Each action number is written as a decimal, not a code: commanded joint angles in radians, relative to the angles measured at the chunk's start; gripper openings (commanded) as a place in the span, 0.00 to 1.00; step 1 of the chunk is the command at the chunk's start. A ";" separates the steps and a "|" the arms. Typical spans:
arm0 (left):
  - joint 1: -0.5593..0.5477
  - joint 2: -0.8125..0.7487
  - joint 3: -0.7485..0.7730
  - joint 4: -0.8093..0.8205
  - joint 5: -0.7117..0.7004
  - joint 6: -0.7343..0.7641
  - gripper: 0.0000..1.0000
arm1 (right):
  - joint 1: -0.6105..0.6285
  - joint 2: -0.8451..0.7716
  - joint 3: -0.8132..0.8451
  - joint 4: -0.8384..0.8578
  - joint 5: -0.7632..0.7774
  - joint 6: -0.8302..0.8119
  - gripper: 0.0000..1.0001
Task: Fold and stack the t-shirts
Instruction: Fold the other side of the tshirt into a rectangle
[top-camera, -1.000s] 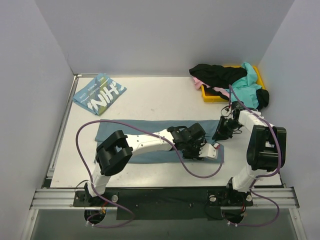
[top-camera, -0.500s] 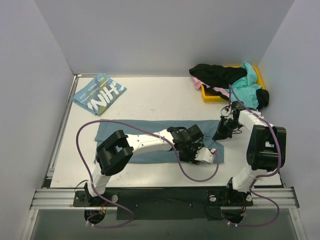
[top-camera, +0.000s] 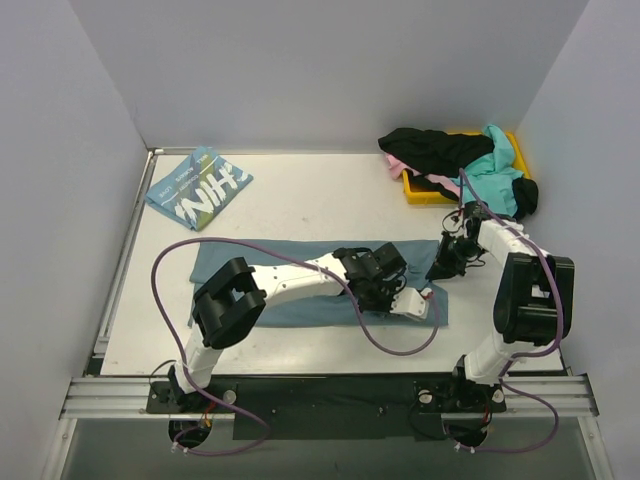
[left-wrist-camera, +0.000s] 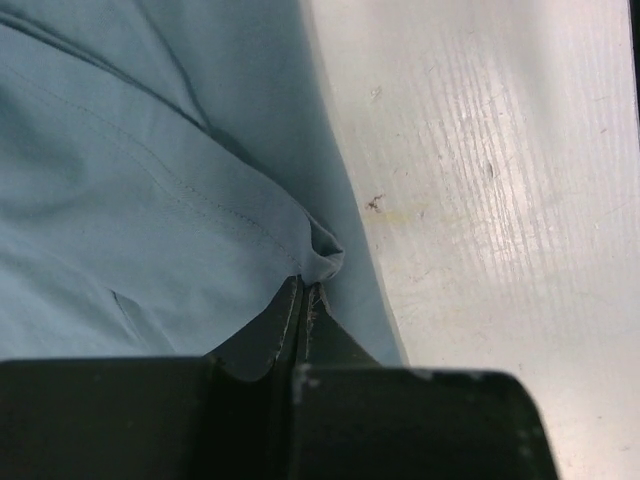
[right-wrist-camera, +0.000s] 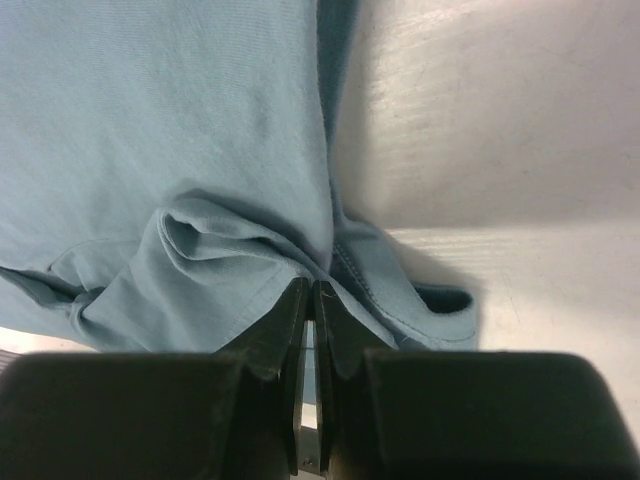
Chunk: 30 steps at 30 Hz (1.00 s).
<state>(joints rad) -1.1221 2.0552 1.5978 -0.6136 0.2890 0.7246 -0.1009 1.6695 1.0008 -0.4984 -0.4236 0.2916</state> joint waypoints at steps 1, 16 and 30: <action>0.034 -0.026 0.053 -0.018 0.032 -0.065 0.00 | 0.007 -0.060 0.047 -0.106 0.051 0.024 0.00; 0.265 -0.059 0.097 -0.017 0.117 -0.065 0.00 | 0.041 -0.162 -0.025 -0.181 -0.040 0.096 0.00; 0.258 -0.066 -0.061 -0.037 0.211 0.038 0.05 | 0.043 -0.186 -0.215 -0.071 -0.014 0.179 0.05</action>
<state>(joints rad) -0.8658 2.0315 1.5341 -0.6239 0.4500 0.6952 -0.0582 1.5082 0.7837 -0.5713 -0.4568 0.4427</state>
